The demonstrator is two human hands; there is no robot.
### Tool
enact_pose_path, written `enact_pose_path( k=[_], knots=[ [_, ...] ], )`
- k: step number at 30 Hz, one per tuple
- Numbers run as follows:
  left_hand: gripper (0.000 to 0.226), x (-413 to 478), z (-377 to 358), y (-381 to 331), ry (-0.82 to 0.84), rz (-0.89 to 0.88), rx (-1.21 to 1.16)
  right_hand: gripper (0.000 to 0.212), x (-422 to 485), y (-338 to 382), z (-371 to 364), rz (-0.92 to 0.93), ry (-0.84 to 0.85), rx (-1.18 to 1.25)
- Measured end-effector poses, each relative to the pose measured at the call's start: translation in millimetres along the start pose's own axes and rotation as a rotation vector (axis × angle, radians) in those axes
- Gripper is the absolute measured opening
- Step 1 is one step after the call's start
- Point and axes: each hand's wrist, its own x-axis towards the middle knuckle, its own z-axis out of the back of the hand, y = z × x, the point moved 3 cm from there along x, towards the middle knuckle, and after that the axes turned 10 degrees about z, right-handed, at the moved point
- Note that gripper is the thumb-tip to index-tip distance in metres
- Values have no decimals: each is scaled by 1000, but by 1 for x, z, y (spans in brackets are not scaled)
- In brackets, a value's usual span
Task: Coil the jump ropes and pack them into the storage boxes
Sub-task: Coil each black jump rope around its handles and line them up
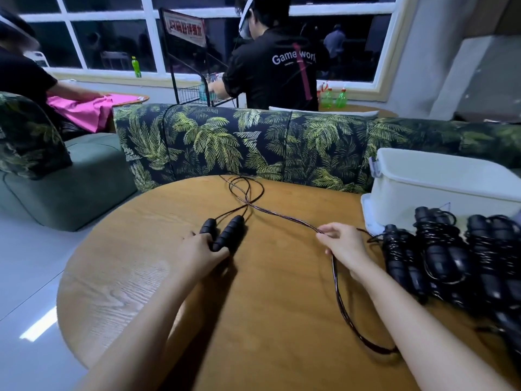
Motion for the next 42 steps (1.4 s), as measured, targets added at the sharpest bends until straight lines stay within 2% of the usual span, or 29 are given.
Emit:
enact_pose_path(
  k=[4,7,8,10,12,15,18,20,22,23,24,26,27,29,31,33,35,37,39,40,42],
  knots=[
    [51,-70,-11,-44,23,-101,0,18,-13,19,18,3,-37,156],
    [64,-98,-42,-60,170,-157,-90,17,-22,31,38,33,-59,167],
    [60,-102,-49,-60,200,-177,-104,17,-26,33,43,45,-65,156],
    [35,-107,-47,-55,175,-189,-142,16,-36,41,48,86,-81,126],
    [36,-109,-35,-45,81,-171,-185,12,-53,51,39,138,-88,80],
    [38,-112,-19,-31,-33,-143,-178,10,-90,64,0,249,30,-184],
    [38,-120,-15,-22,-27,-135,-59,22,-118,51,-38,328,211,-515],
    [42,-123,-16,-17,-35,-143,-17,24,-120,43,-40,364,156,-511],
    [49,-122,-14,-13,-50,-167,-7,25,-106,35,-31,428,-46,-572],
    [53,-121,-14,-11,-45,-179,-25,34,-96,27,-26,397,-90,-647],
    [58,-119,-15,-8,-32,-186,-57,46,-85,19,-21,321,-50,-727],
    [65,-116,-18,-4,0,-189,-103,63,-67,0,-17,158,129,-787],
    [67,-115,-18,-3,3,-191,-116,63,-61,-6,-16,122,193,-804],
    [66,-113,-17,-1,4,-194,-150,52,-54,-9,-14,170,187,-841],
    [63,-110,-17,1,18,-185,-173,42,-53,6,-8,215,89,-751],
    [53,-108,-15,2,0,-177,-197,35,-63,26,-7,162,8,-493],
    [49,-106,-10,1,-70,-143,-251,29,-85,52,-18,136,-2,-274],
    [66,-103,-4,-1,-99,-77,-320,27,-115,72,-43,186,44,-213],
    [85,-95,-1,1,-47,25,-393,29,-138,83,-67,242,68,-204],
    [86,-91,2,3,-6,82,-459,30,-144,86,-74,271,61,-194],
    [71,-89,9,5,68,174,-651,33,-150,91,-81,350,86,-165]
  ],
)
